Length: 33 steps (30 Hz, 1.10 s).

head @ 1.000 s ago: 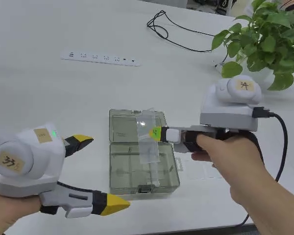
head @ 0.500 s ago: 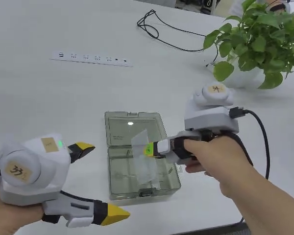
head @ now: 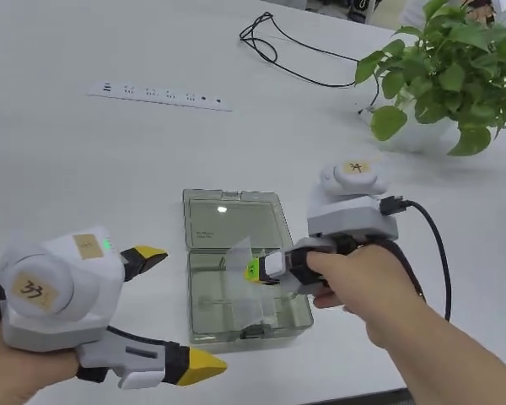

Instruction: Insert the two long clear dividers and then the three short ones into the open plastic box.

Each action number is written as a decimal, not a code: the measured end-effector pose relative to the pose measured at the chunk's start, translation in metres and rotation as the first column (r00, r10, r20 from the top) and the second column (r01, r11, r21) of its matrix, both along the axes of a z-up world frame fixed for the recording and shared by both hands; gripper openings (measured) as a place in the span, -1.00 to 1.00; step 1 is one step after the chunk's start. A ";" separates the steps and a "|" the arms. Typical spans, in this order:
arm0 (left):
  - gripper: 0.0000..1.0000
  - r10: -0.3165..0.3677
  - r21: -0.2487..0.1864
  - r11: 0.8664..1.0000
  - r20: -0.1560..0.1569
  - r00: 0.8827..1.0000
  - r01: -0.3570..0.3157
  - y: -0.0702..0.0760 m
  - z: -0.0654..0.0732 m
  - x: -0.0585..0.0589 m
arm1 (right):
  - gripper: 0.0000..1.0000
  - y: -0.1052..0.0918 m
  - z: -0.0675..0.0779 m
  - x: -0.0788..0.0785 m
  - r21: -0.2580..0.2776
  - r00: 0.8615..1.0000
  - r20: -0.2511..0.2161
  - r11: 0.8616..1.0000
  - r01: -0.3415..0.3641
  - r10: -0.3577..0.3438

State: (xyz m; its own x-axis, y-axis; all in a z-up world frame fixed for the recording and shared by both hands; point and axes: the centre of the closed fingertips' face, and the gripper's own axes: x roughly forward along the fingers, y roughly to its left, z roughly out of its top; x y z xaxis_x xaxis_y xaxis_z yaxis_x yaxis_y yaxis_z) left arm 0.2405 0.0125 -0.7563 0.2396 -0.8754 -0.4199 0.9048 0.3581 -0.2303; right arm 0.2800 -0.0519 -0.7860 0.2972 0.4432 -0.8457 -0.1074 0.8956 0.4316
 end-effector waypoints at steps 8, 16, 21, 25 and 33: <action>0.96 0.010 -0.001 1.000 -0.006 1.000 -0.010 0.001 0.000 0.000 | -0.88 0.001 -0.002 0.001 -0.027 1.000 0.025 1.000 -0.016 0.016; 0.95 0.015 -0.004 1.000 -0.009 1.000 -0.015 0.002 0.000 0.001 | -0.88 0.001 -0.002 0.002 -0.078 0.997 0.068 0.996 -0.043 0.049; 0.93 0.014 -0.003 1.000 -0.012 1.000 -0.014 0.001 0.000 -0.001 | -0.88 0.003 -0.002 0.002 -0.095 0.994 0.084 0.994 -0.060 0.068; 0.93 0.019 -0.004 1.000 -0.014 1.000 -0.019 0.002 0.000 0.000 | -0.87 0.005 -0.003 0.001 -0.126 0.991 0.102 0.989 -0.078 0.091; 0.92 0.021 -0.002 1.000 -0.019 1.000 -0.021 0.002 -0.001 -0.002 | -0.87 0.008 0.000 0.003 -0.202 0.977 0.136 0.970 -0.134 0.163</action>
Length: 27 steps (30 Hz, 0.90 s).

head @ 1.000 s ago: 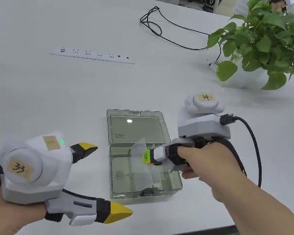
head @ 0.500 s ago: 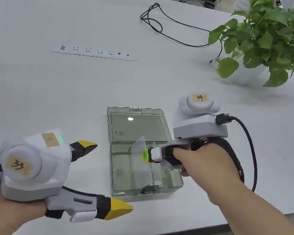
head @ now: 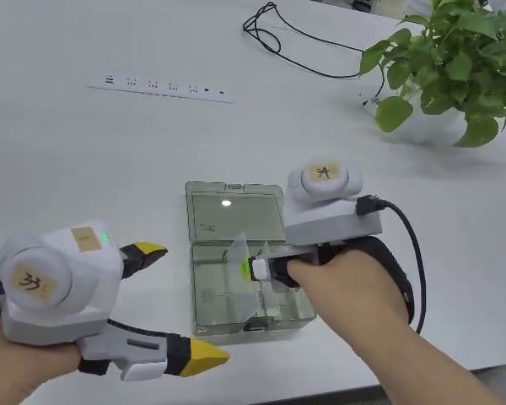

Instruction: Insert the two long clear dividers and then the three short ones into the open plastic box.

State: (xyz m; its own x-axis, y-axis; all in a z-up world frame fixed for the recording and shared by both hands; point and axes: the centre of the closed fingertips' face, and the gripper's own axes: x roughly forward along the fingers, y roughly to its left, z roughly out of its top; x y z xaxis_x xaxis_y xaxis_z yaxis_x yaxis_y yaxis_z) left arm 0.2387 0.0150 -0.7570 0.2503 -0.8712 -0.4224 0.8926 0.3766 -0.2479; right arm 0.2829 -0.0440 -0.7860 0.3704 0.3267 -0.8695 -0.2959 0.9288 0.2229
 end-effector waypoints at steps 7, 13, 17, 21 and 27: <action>0.91 0.002 -0.002 1.000 -0.001 1.000 -0.002 -0.001 0.000 0.001 | -0.87 0.000 -0.002 0.000 -0.005 1.000 0.000 1.000 -0.009 0.009; 0.91 0.001 0.000 1.000 0.000 1.000 -0.001 0.000 0.000 0.002 | -0.87 0.000 -0.003 -0.001 0.001 1.000 -0.007 1.000 -0.007 0.007; 0.90 0.001 0.001 1.000 -0.001 1.000 -0.001 0.000 -0.001 0.002 | -0.87 0.001 -0.003 -0.001 0.005 1.000 -0.010 1.000 -0.010 0.010; 0.90 0.004 -0.002 1.000 -0.003 1.000 -0.004 0.000 0.000 0.003 | -0.87 0.002 -0.004 0.000 0.020 1.000 -0.019 1.000 0.000 0.001; 0.90 0.001 -0.001 1.000 -0.005 1.000 -0.001 -0.001 -0.001 0.002 | -0.87 0.000 -0.003 0.000 0.062 0.999 -0.042 0.997 0.036 -0.033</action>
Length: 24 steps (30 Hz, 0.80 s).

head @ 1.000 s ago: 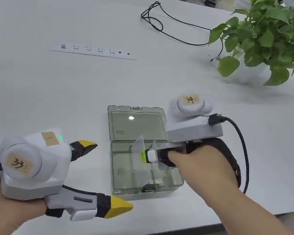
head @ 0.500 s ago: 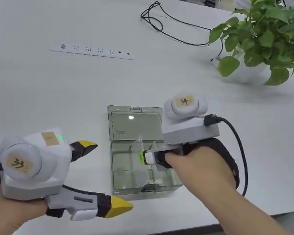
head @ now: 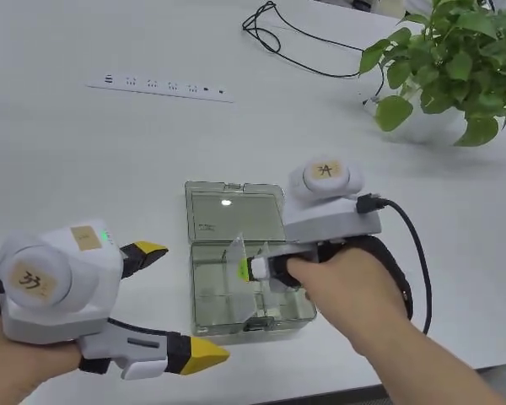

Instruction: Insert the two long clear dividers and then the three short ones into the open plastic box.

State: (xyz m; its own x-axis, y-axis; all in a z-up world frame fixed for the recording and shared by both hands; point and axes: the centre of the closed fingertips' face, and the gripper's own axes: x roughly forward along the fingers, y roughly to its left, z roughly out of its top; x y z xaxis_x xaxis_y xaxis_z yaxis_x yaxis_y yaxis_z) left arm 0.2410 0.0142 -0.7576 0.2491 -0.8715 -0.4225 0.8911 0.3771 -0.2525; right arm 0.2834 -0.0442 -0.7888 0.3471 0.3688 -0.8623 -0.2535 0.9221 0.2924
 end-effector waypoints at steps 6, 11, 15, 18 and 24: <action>0.90 -0.001 0.001 1.000 -0.003 1.000 0.001 -0.001 0.000 0.000 | -0.87 0.002 -0.001 -0.001 0.009 1.000 -0.005 1.000 0.003 -0.003; 0.90 -0.001 -0.002 1.000 -0.005 1.000 0.001 -0.001 0.000 0.000 | -0.87 0.000 -0.001 -0.002 0.008 1.000 -0.002 1.000 0.002 -0.002; 0.90 -0.002 0.002 1.000 -0.005 1.000 0.002 -0.001 -0.001 -0.001 | -0.87 0.003 -0.002 -0.003 0.007 1.000 0.001 1.000 -0.011 0.011; 0.91 -0.002 0.002 1.000 -0.004 1.000 0.002 -0.001 0.000 -0.001 | -0.87 0.004 -0.004 -0.003 0.014 1.000 0.001 1.000 -0.017 0.017; 0.91 -0.003 0.008 1.000 -0.006 1.000 0.003 0.000 -0.002 -0.001 | -0.85 0.008 -0.007 -0.003 0.037 0.999 -0.002 0.999 -0.036 0.036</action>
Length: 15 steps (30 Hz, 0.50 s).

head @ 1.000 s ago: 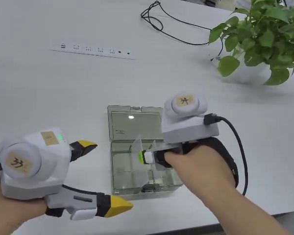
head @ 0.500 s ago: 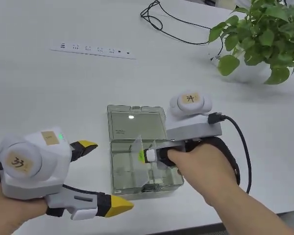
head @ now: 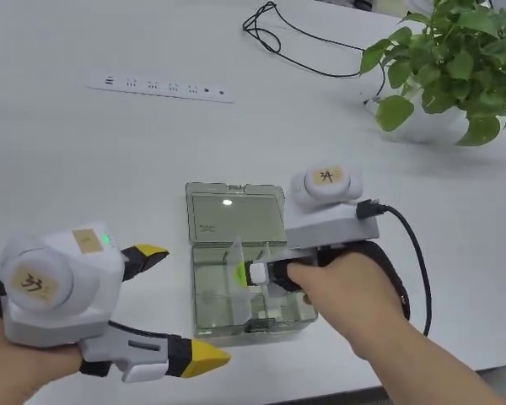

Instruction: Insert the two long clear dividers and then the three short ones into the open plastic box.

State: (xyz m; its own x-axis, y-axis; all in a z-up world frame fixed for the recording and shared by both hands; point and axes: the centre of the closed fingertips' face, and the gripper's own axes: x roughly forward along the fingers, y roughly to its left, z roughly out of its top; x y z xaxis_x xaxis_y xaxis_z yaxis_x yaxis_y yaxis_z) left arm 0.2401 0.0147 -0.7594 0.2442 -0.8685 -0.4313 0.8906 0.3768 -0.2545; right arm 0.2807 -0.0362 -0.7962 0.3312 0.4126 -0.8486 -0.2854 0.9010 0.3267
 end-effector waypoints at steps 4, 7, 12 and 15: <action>0.91 0.003 -0.003 1.000 0.000 1.000 -0.003 0.000 0.001 0.000 | -0.84 0.003 -0.005 -0.001 0.001 1.000 -0.004 1.000 -0.023 0.023; 0.91 0.006 0.001 1.000 -0.002 1.000 -0.006 0.001 0.001 0.000 | -0.83 0.003 -0.008 -0.001 0.006 0.999 -0.004 0.999 -0.032 0.032; 0.92 0.010 0.008 1.000 -0.007 1.000 -0.010 0.001 0.000 0.000 | -0.83 0.004 -0.012 -0.001 0.015 0.999 -0.009 0.999 -0.042 0.042; 0.91 0.016 0.013 1.000 -0.008 1.000 -0.016 0.002 0.000 -0.001 | -0.83 0.004 -0.013 -0.001 0.022 0.999 -0.012 0.999 -0.044 0.044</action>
